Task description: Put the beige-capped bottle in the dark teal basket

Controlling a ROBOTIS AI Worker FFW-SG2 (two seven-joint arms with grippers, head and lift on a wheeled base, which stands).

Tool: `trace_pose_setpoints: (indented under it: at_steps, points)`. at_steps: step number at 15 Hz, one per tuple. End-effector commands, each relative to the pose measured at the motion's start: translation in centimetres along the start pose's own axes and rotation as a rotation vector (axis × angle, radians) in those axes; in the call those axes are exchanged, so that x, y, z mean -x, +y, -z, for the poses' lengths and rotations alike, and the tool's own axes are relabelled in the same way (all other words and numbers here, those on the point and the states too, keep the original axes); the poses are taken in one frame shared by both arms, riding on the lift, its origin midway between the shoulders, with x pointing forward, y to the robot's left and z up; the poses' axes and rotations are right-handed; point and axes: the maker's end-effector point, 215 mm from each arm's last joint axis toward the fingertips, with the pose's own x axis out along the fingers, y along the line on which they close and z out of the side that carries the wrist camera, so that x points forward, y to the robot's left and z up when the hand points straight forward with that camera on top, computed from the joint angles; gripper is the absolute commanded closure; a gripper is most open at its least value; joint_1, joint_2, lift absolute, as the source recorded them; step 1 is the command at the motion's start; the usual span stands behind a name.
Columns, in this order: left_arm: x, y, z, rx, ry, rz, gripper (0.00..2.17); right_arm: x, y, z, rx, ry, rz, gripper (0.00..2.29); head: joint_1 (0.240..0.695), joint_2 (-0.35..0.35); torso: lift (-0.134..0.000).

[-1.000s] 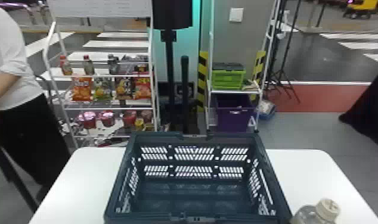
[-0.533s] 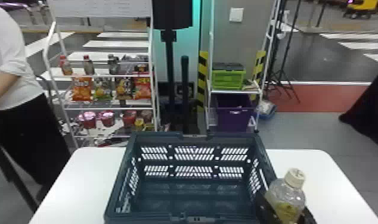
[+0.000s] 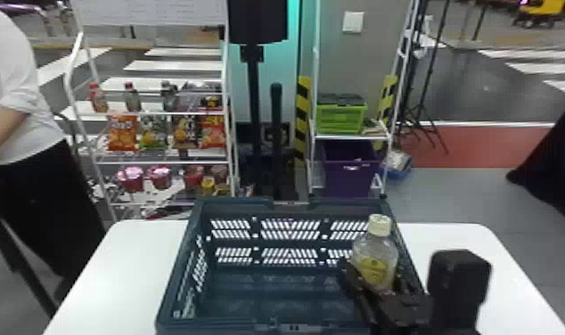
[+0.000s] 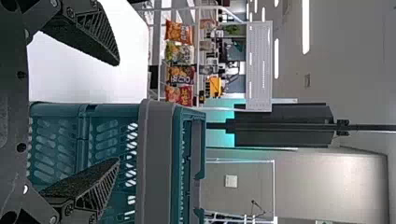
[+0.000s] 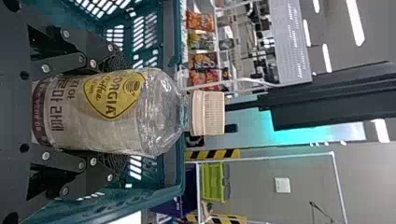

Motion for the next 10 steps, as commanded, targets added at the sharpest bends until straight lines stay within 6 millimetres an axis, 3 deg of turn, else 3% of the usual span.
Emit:
trace_pose_setpoints:
  at_steps: [1,3,7,10]
  points:
    - [0.1,0.0,0.2,-0.001,0.004,0.003,0.16,-1.6,1.7,0.4,0.020,0.073,-0.030,2.28,0.499,0.000,0.000]
    - [0.2,0.1,0.4,-0.004,0.008,0.005,0.16,-2.7,2.6,0.5,0.027,0.117,-0.045,2.28,0.499,0.000,0.000]
    - [0.2,0.2,0.8,-0.005,0.013,0.005,0.16,-4.9,2.6,4.1,0.056,0.304,-0.035,2.28,0.499,0.000,0.000]
    - [0.1,0.2,0.8,-0.004,0.012,0.004,0.16,-6.6,2.4,5.6,0.067,0.375,-0.032,2.28,0.499,0.000,0.000]
